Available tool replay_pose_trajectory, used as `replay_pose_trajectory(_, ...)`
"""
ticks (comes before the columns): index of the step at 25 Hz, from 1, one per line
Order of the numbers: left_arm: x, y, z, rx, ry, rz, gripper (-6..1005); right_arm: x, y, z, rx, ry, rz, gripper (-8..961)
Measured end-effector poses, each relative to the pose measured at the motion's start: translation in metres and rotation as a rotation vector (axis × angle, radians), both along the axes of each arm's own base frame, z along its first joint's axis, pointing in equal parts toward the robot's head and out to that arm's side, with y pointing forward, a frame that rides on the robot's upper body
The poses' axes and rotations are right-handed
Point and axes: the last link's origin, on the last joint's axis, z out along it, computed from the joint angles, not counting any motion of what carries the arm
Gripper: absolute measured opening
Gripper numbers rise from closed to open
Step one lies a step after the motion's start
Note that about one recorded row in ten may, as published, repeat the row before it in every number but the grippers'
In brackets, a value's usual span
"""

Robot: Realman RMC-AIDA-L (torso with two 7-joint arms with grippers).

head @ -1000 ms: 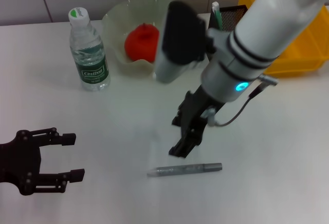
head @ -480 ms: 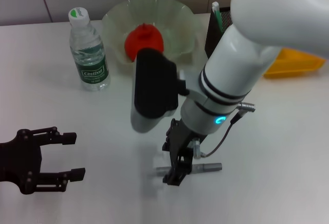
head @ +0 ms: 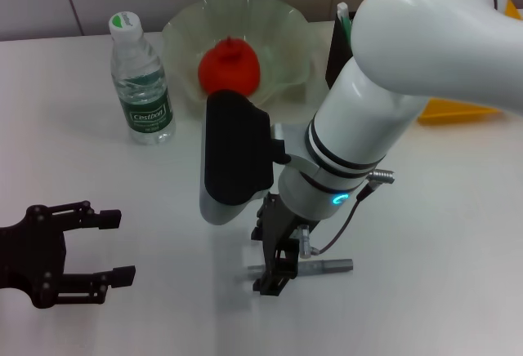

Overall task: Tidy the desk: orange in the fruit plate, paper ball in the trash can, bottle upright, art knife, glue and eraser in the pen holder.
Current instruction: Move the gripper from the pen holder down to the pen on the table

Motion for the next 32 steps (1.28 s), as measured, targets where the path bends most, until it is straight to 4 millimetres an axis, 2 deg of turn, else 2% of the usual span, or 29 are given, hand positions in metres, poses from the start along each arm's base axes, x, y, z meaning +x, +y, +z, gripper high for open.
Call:
replay_pose_trajectory(8, 0.002, 0.003, 0.001, 0.007, 0.001, -0.009, 820, 0.003, -0.001, -0.005, -0.005, -0.020, 0.014, 714)
replay_pose_trajectory(16, 0.002, 0.003, 0.001, 0.009, 0.002, -0.010, 820, 0.007, -0.003, -0.010, -0.015, -0.030, 0.013, 659)
replay_pose_trajectory(26, 0.002, 0.003, 0.002, 0.010, 0.002, -0.011, 820, 0.003, 0.001, -0.005, 0.002, 0.001, -0.005, 255)
replay_pose_trajectory(29, 0.002, 0.003, 0.002, 0.010, 0.002, -0.011, 820, -0.005, 0.009, 0.007, 0.040, 0.049, -0.033, 189)
replay_pose_trajectory(32, 0.002, 0.002, 0.001, 0.006, -0.001, -0.017, 820, -0.014, 0.026, 0.036, 0.120, 0.142, -0.080, 145)
